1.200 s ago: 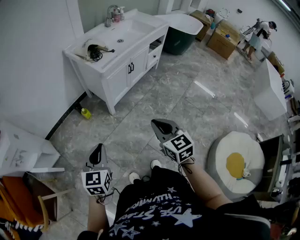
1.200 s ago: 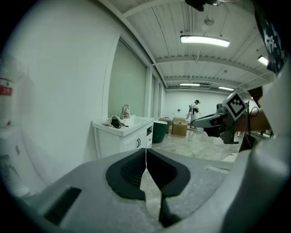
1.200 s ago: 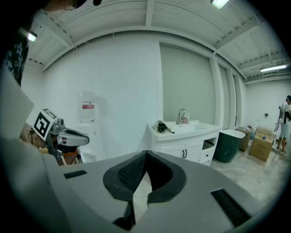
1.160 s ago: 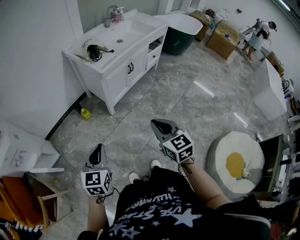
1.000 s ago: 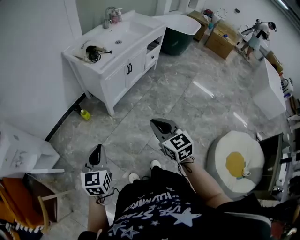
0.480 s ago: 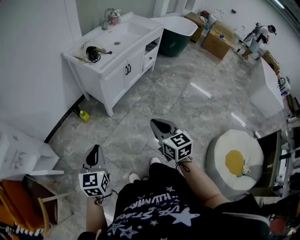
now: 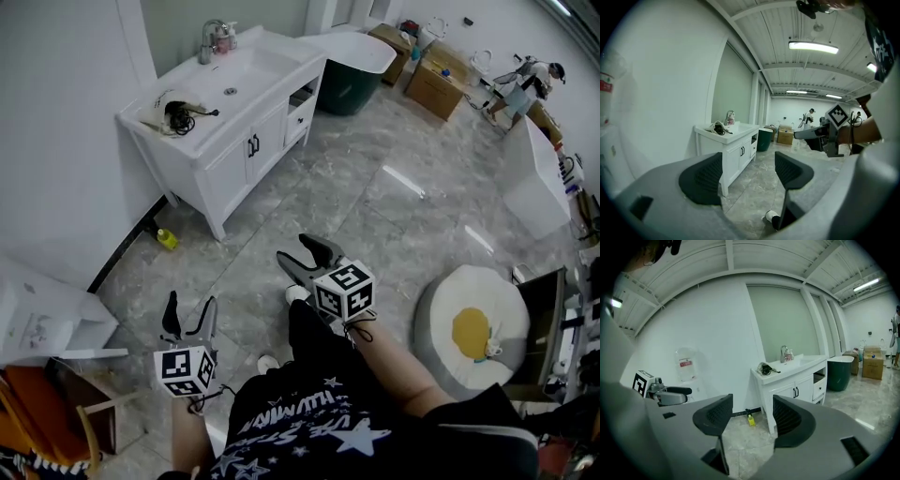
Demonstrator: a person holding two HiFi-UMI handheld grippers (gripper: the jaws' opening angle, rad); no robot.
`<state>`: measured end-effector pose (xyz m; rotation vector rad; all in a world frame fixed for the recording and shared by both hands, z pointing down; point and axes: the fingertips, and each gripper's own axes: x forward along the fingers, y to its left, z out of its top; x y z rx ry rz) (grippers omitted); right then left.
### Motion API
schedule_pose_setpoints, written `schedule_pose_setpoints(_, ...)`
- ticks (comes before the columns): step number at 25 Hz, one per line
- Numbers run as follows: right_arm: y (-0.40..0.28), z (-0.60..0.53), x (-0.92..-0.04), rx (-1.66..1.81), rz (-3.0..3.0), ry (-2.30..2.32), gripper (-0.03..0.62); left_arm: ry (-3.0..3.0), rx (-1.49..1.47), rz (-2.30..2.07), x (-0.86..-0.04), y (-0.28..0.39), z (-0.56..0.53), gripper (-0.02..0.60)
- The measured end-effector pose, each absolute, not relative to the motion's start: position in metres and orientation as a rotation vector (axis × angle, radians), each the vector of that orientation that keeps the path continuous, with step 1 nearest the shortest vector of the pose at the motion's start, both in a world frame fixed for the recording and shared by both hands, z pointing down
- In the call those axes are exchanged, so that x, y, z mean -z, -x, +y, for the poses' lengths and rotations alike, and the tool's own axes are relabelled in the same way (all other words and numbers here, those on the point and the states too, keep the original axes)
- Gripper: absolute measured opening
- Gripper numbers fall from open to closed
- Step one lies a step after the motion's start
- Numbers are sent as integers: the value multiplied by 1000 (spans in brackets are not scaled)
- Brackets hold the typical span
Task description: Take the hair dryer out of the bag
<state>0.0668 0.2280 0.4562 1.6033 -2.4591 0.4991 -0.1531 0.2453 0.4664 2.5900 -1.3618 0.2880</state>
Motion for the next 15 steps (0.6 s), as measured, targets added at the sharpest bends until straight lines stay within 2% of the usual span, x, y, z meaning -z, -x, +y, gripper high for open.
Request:
schedule_pose_setpoints(4, -83, 178, -462, -531, -2504, -1566, 270, -2535, -297, -1473, -463, 150, 209, 360)
schedule_pose_setpoints(15, -167, 6, -454, -561, -2624, -1451, 259, -2401, -320, -1731, -445, 92, 71, 360)
